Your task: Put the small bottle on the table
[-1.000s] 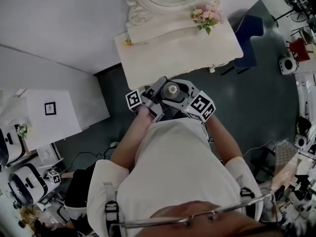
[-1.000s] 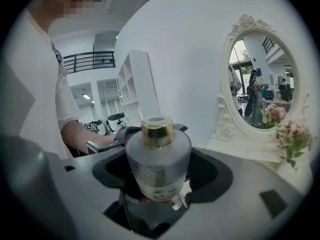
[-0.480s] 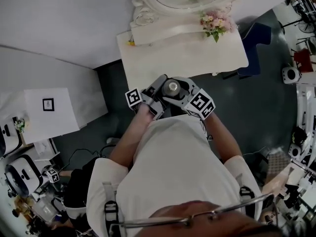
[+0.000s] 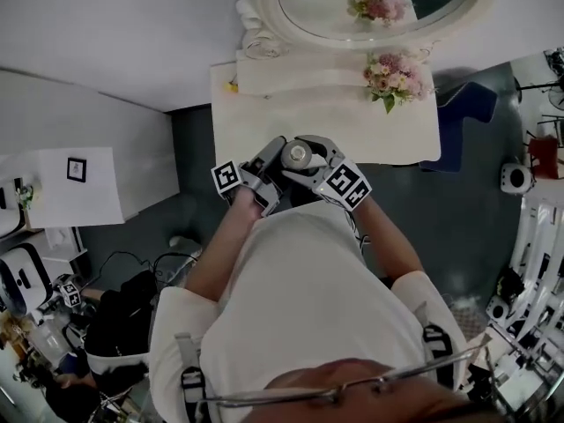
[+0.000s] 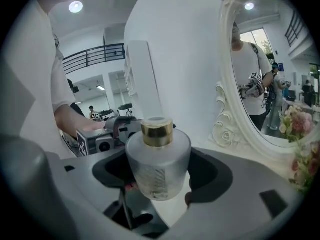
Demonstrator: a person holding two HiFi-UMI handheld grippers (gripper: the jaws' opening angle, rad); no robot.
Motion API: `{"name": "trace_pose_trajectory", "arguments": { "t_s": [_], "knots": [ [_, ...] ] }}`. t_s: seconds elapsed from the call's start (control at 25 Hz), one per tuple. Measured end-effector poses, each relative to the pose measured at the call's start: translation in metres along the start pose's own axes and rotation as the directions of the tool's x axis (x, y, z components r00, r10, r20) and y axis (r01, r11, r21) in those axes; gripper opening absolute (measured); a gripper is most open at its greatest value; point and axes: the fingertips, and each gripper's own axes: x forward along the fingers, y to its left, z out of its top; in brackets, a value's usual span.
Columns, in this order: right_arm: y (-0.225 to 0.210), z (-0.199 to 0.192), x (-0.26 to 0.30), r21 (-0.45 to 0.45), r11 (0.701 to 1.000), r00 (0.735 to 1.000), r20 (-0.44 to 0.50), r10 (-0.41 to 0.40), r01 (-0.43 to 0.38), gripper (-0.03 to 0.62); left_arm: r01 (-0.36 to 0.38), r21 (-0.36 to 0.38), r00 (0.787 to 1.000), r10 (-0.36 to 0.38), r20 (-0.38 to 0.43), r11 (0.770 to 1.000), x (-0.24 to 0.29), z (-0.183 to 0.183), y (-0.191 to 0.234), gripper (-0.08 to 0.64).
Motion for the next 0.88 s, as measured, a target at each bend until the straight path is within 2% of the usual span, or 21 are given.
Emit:
{"name": "trace_pose_trajectory", "arguments": {
  "t_s": [0.12,0.28,0.48,0.88],
  "knots": [
    [-0.024,-0.009,0.003,0.008,1.000,1.000,-0.019,0.023,-0.023,0.342,-0.032,0.013,0.998,0.032,0.049,0.999,0.007,0.014,0.015,0.293],
    [-0.058,-0.030,0.010,-0.004,1.000,0.998,-0.055,0.027,-0.028,0.341,-0.063,-0.009,0.991,0.064,0.116,0.998,0.014,0.034,0.038,0.293],
    [-0.091,-0.067,0.022,-0.014,0.999,0.993,-0.109,0.034,-0.036,0.341,-0.080,-0.001,0.979,0.079,0.190,0.997,0.013,0.050,0.055,0.293],
    [-0.144,-0.146,0.061,-0.023,1.000,0.983,-0.184,-0.003,-0.002,0.342,-0.187,0.007,0.968,0.183,0.170,0.982,0.024,0.056,0.095,0.293]
  ]
}}
